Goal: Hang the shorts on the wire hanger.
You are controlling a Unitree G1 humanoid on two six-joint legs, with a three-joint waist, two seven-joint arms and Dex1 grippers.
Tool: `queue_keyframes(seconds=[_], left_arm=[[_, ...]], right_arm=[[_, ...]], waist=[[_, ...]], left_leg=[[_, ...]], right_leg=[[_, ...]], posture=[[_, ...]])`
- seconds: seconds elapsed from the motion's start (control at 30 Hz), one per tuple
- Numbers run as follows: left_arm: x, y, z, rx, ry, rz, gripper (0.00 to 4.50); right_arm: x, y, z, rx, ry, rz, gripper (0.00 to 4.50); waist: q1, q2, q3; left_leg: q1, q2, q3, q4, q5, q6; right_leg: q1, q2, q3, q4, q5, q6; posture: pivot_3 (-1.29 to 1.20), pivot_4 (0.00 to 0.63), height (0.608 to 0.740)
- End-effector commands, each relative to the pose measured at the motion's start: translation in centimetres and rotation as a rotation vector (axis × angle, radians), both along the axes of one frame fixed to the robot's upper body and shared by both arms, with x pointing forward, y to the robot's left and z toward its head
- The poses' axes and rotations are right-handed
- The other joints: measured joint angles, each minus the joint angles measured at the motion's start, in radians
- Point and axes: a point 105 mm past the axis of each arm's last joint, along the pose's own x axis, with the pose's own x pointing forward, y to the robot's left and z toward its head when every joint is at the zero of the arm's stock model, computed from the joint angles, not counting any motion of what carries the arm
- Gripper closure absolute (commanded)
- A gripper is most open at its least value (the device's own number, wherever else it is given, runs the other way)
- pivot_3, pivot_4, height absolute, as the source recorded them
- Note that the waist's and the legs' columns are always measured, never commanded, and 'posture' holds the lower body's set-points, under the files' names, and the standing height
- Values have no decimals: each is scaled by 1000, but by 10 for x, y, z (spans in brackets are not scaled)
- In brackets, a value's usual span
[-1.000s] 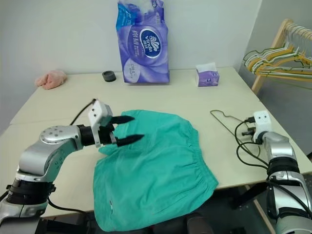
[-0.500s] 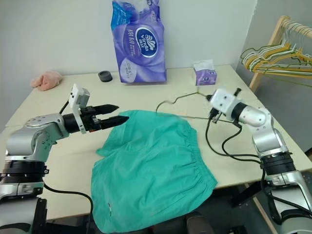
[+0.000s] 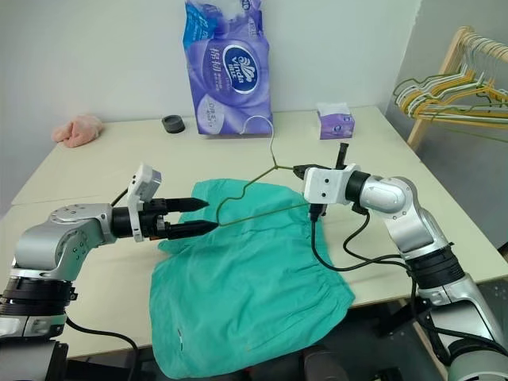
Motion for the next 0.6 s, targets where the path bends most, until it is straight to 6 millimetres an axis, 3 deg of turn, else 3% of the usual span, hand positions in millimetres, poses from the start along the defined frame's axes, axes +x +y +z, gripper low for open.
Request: queue_keyframes(seconds=[0.03,0.37,0.47,0.6], left_arm=[[-7,-6,7,-2,-14,-51,0],[-10,-15,4,-44,13,-65,0],[-15,-19,1,-49,36,-87,580],[-25,-22,-3,-46,64,-120,1788]], right_arm=[[-10,9,20,6,-85,59,4490],[-22,20,19,19,-93,135,4490],[-23,22,18,21,-90,144,4500],[-24,23,18,27,-85,152,4500]], waist=[[0,0,0],[1,0,0],[1,0,0],[0,0,0]], left_leg=[[0,0,0,0,0,0],[0,0,-2,0,0,0],[0,0,-2,0,0,0],[0,0,-3,0,0,0]], right_leg=[[0,0,0,0,0,0],[1,-1,-5,0,0,0],[1,-1,-5,0,0,0],[1,-1,-5,0,0,0]], posture=[[-167,60,740],[-163,58,740],[-162,57,740],[-161,57,740]])
